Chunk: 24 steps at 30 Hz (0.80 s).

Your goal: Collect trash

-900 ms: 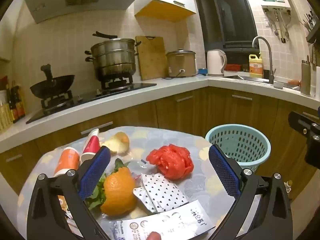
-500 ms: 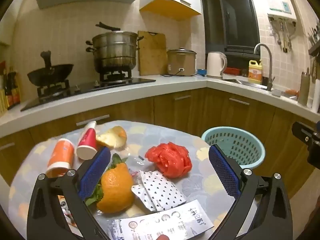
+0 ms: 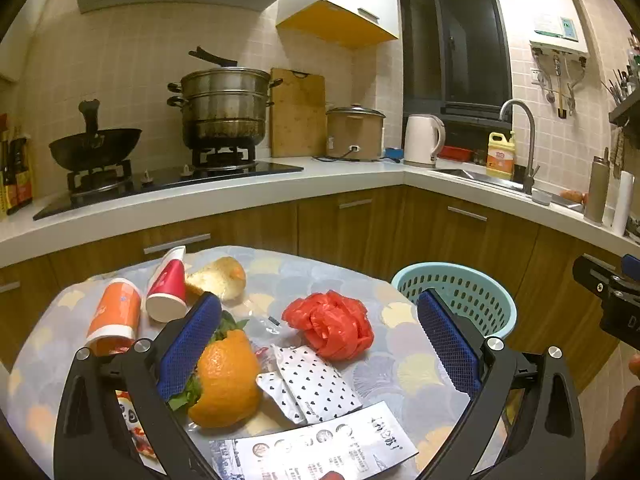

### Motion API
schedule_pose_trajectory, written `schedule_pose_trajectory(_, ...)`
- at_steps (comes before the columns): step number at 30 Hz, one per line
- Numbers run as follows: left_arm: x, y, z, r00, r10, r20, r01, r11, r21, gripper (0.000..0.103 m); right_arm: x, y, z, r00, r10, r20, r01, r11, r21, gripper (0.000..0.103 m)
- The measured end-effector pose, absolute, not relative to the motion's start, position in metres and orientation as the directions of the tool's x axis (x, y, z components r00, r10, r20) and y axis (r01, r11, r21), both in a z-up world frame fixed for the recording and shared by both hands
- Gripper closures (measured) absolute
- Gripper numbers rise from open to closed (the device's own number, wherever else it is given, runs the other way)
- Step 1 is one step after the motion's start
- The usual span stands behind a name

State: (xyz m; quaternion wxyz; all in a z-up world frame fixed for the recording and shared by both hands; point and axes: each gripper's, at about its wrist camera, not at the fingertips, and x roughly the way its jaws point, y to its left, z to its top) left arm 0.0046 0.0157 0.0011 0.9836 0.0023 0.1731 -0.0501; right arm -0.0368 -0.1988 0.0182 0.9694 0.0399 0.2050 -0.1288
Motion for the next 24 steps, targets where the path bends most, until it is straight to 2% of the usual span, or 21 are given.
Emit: schedule_pose_trajectory(24, 0.002, 0.025, 0.002, 0.935, -0.099, -0.341, 0.091, 0.995, -0.04, 0.008, -0.035, -0.202, 0.013, 0.877, -0.235, -0.418, 0.274, 0.961, 0.034, 0.008)
